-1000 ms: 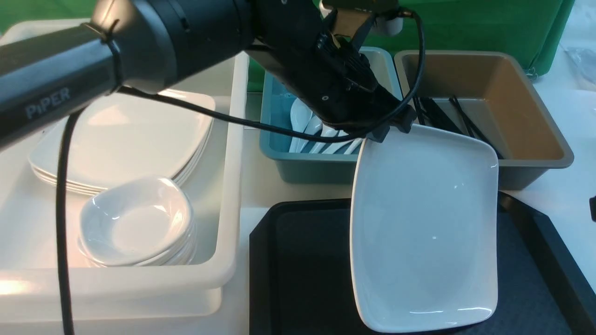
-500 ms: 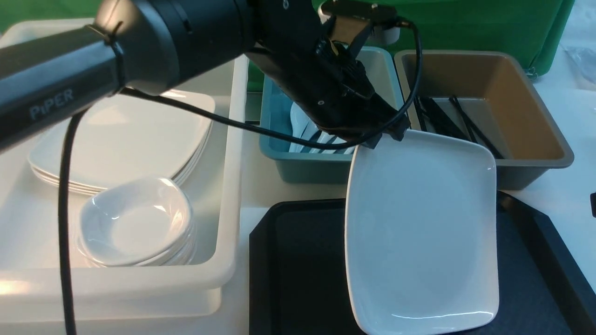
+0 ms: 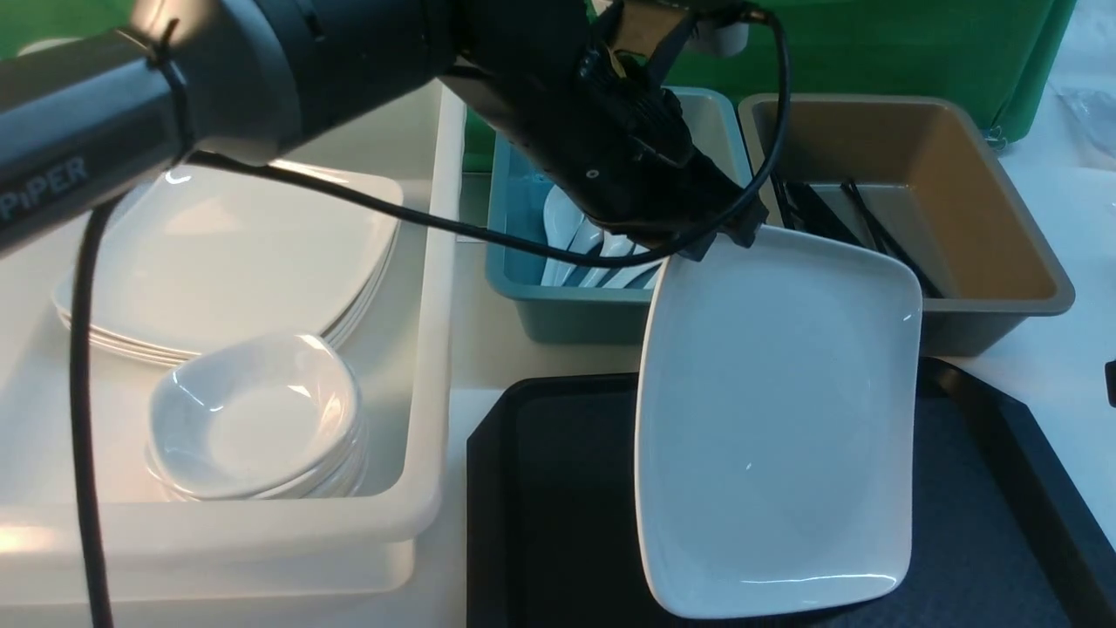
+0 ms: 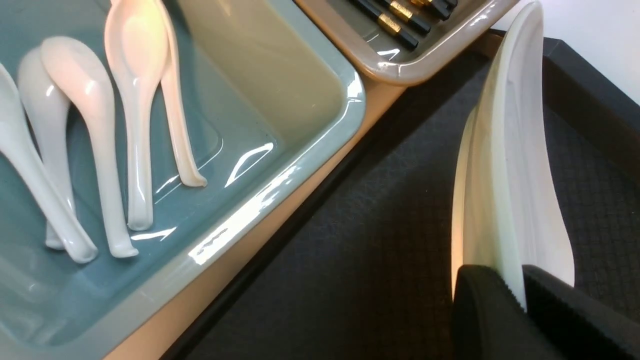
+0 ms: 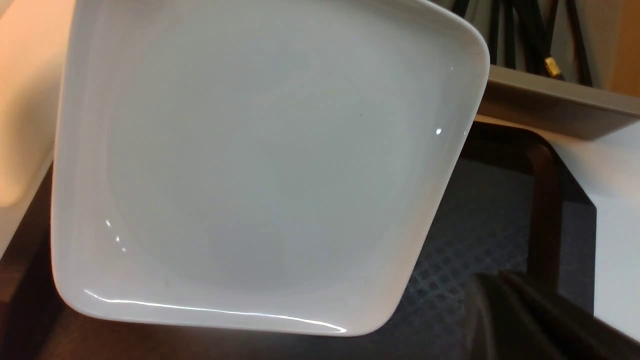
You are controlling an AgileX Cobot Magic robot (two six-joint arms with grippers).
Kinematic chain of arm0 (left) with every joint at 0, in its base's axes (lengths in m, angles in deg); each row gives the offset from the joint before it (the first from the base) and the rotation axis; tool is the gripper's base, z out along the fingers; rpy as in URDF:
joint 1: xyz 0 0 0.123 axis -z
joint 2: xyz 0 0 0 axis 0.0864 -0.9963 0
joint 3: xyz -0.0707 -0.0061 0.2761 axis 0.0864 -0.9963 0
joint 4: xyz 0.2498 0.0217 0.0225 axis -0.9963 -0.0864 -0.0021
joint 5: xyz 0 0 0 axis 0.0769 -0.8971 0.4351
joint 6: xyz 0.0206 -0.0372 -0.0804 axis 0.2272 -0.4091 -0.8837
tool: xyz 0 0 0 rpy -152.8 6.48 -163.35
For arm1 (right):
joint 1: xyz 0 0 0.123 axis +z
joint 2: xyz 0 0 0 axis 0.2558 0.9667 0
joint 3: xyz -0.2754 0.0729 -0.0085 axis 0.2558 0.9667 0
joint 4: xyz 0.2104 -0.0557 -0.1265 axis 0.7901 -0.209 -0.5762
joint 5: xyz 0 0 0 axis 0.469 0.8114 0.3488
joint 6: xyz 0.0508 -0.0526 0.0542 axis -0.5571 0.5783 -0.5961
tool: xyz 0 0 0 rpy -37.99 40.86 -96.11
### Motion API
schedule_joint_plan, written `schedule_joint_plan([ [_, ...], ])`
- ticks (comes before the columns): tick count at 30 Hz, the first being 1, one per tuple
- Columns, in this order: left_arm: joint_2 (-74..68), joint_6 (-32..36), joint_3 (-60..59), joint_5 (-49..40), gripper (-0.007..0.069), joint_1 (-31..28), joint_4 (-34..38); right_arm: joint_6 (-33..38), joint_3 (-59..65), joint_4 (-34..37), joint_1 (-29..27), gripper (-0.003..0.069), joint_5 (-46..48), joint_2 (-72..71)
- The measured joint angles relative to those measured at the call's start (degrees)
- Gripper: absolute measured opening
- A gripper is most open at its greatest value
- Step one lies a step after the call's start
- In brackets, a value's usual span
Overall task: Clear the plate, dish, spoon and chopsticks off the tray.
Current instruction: Use the left arm to put the plate into the large storage box on the left
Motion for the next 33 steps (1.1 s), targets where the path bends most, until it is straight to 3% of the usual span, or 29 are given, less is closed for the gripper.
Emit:
schedule_joint_plan([
  [33,5.97,0.6,0.33,-1.0,0.0026,0.0,-0.86,0.0,0.0,0.05,0.0,0.0038,-0.16,0.05],
])
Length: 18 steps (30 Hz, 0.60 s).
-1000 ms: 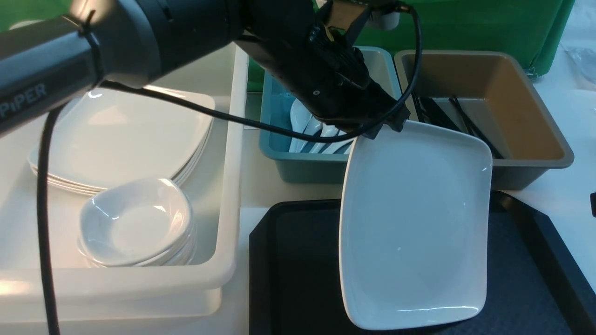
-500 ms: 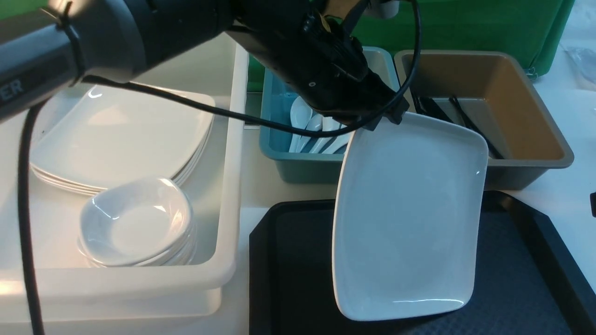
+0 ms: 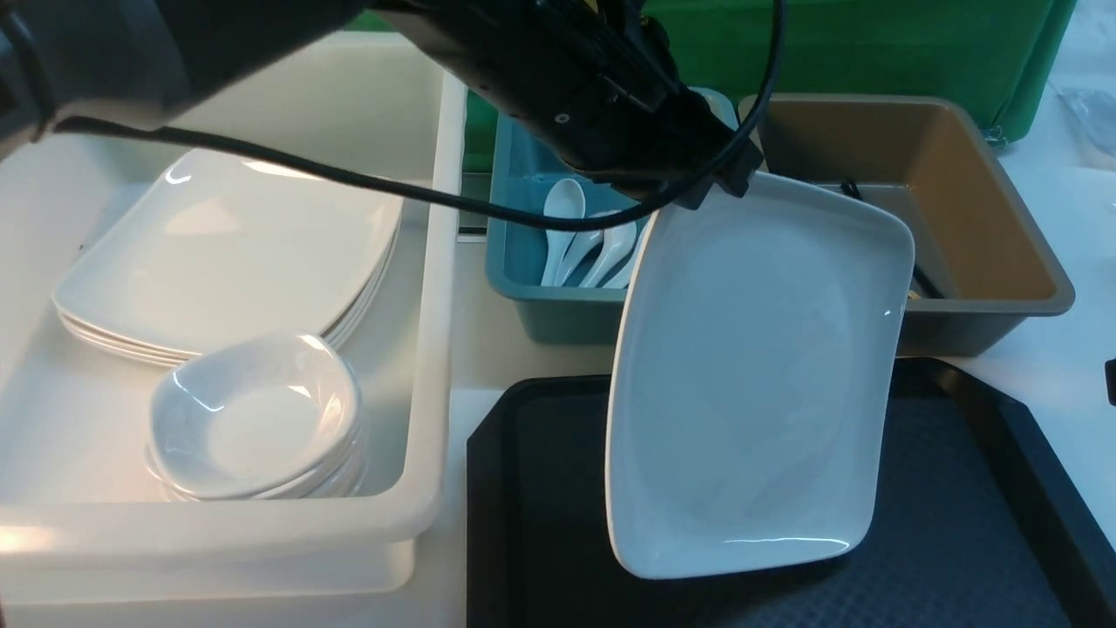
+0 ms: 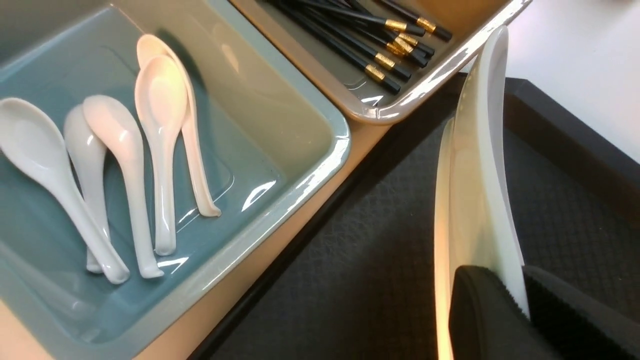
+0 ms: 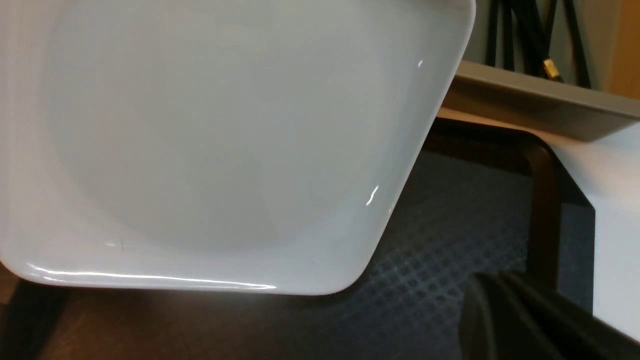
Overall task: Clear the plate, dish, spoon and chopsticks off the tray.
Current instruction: Use the left arm to put the plate into the large storage box on the left
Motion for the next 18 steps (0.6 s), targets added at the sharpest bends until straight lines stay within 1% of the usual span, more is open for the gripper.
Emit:
schedule_joint_plan([
  [5,1.22,0.0,2.14,-2.15,0.0026,0.0,-0.08,0.0,0.0,0.0,0.0,0.0038,0.0,0.0],
  [11,2.76,0.0,3.88,-2.76,0.0026,-0.28,-0.28,0.0,0.0,0.06,0.0,0.0039,0.0,0.0],
  [14,3.96,0.0,3.95,-3.27,0.0026,-1.57,-0.2,0.0,0.0,0.11,0.0,0.0045,0.0,0.0],
  [17,5.02,-0.19,3.95,-3.42,0.0026,-4.19,0.43,0.0,0.0,0.24,0.0,0.0048,0.0,0.0],
  [18,5.62,-0.19,3.95,-3.42,0.0026,-5.89,1.01,0.0,0.0,0.35,0.0,0.005,0.0,0.0],
])
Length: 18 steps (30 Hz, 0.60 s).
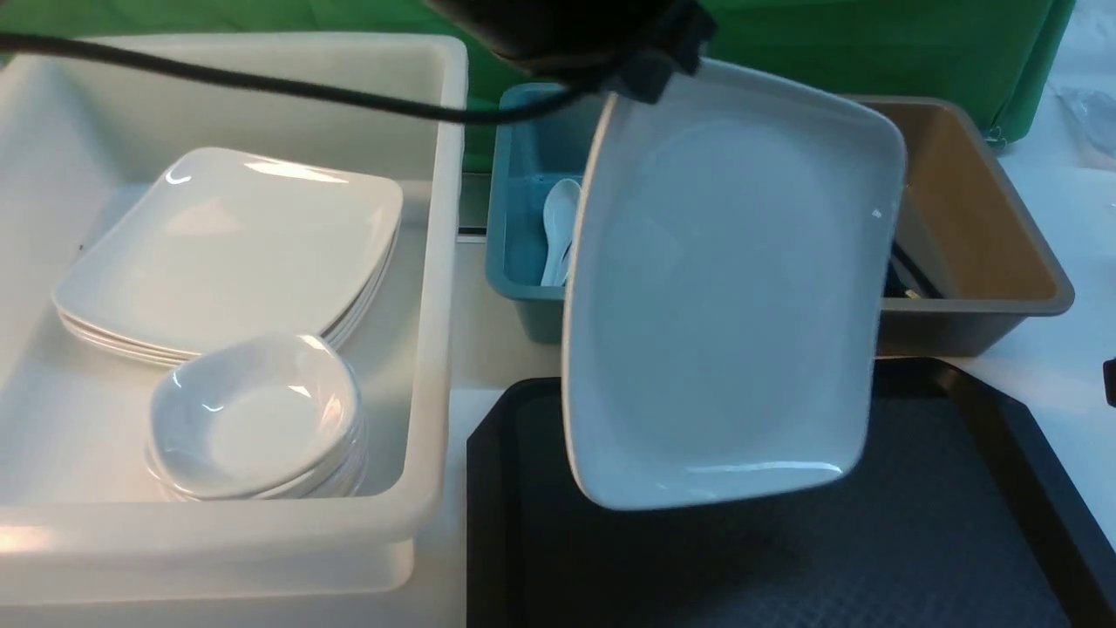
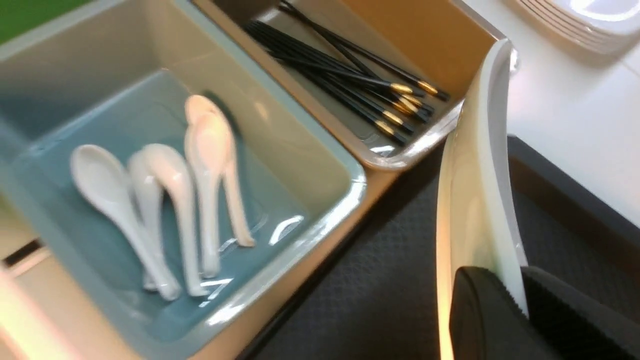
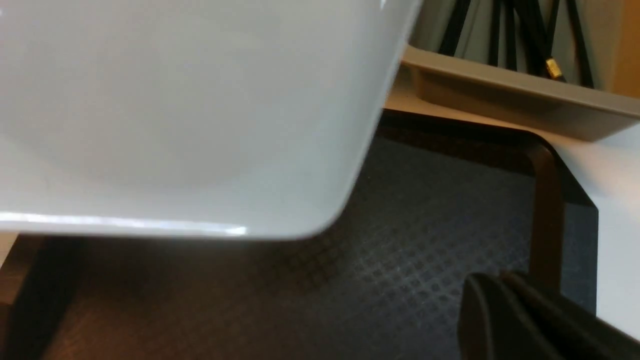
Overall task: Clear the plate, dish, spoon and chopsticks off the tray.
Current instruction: Use the left arm to put the plate into the large storage box on the left
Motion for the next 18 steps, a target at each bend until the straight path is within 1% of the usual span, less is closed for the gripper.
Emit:
schedule_joint_plan([
  [2,0.49,0.0,0.0,-0.06,0.0026,-1.56,0.29,0.0,0.0,0.12,0.0,0.005,0.0,0.0],
  [4,1.4,0.17,0.0,-0.06,0.0027,-5.11,1.09,0.0,0.0,0.25,0.0,0.005,0.05,0.0],
  [6,1.86,0.17,0.01,-0.06,0.0027,-6.58,1.63,0.0,0.0,0.31,0.0,0.005,0.05,0.0],
  [9,3.02,1.4,0.01,-0.13,0.0027,-12.43,5.43,0.0,0.0,0.31,0.0,0.005,0.17,0.0],
  [10,3.51,2.42,0.01,-0.13,0.0027,-15.16,7.86,0.0,0.0,0.31,0.0,0.005,0.19,0.0],
  [11,3.58,2.42,0.01,-0.13,0.0027,-15.58,7.86,0.0,0.0,0.31,0.0,0.005,0.19,0.0],
  [14,5.05,4.83,0.01,-0.13,0.0027,-23.83,14.74,0.0,0.0,0.31,0.0,0.005,0.19,0.0],
  [16,5.19,5.17,0.01,-0.19,0.0027,-25.02,15.72,0.0,0.0,0.31,0.0,0.005,0.19,0.0],
  [17,5.67,6.0,0.06,-0.38,0.0027,-28.11,17.15,0.0,0.0,0.35,0.0,0.005,0.19,0.0],
  [18,5.69,6.04,0.06,-0.39,0.0027,-28.51,17.41,0.0,0.0,0.35,0.0,0.005,0.19,0.0],
])
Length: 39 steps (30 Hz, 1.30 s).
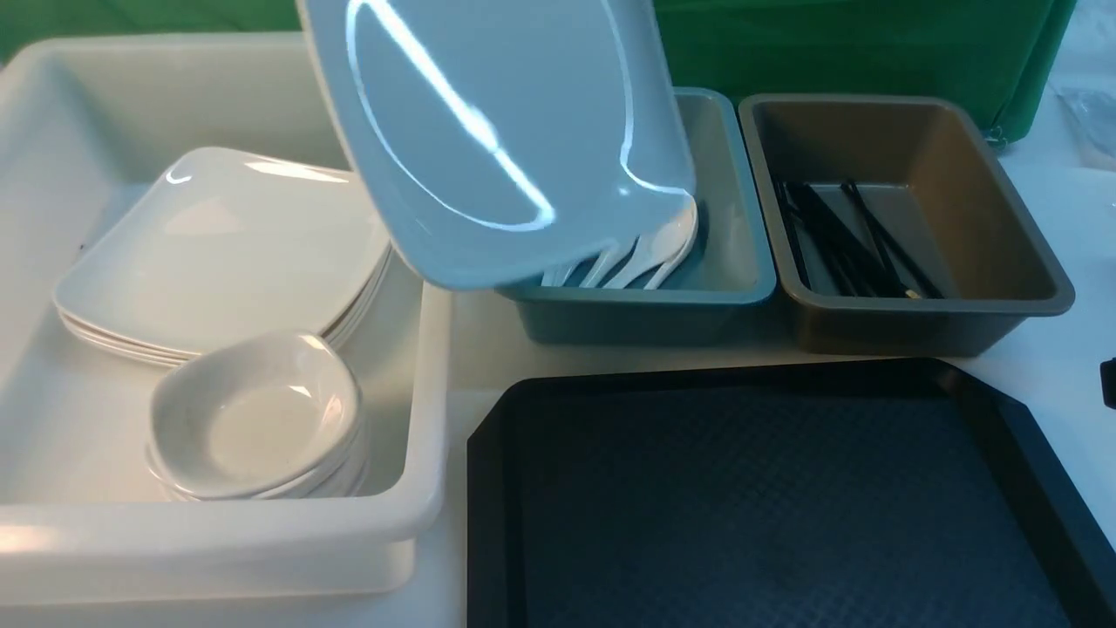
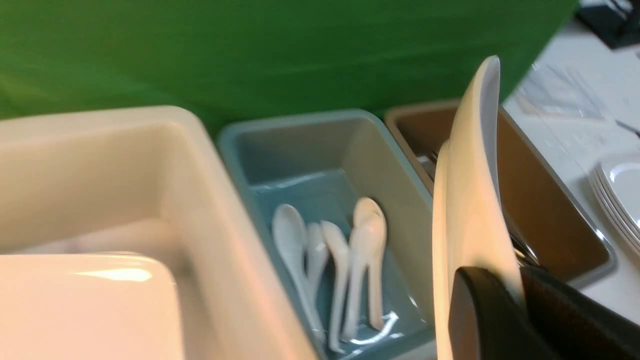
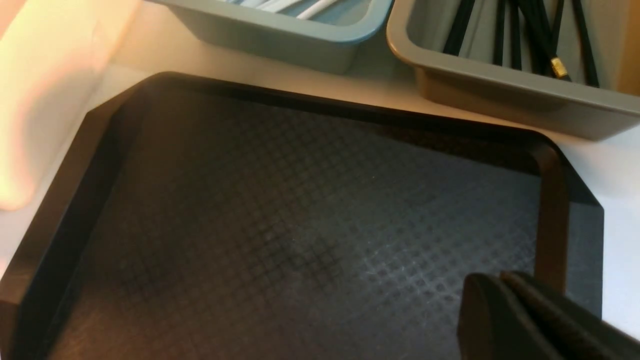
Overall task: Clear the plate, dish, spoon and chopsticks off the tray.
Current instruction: Use the left arm to put the plate into the large storage box on the left
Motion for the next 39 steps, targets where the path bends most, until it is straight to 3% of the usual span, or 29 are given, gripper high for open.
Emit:
schedule_joint_plan([
  [9,0.74,1.95,0.0,-1.27,0.0029,-20.05,4.92,0.0,0.0,0.07,0.0,0.005,0.0,0.0],
  [17,0.42,2.32,-0.2,-0.28,0.0032,-30.62,5.47,0.0,0.0,0.09,0.0,0.005,0.0,0.0],
  [26,-1.05,4.42,-10.86,4.93,0.0033,-31.96,7.29,0.0,0.0,0.14,0.0,0.005,0.06,0.0],
  [34,-3.93,11.39,-23.43,15.3,0.0034,-31.96,18.46,0.0,0.0,0.14,0.0,0.005,0.54,0.0],
  [39,-7.06,14.14,-25.23,17.47,0.0034,-31.96,22.44,0.0,0.0,0.14,0.0,0.005,0.49,0.0],
])
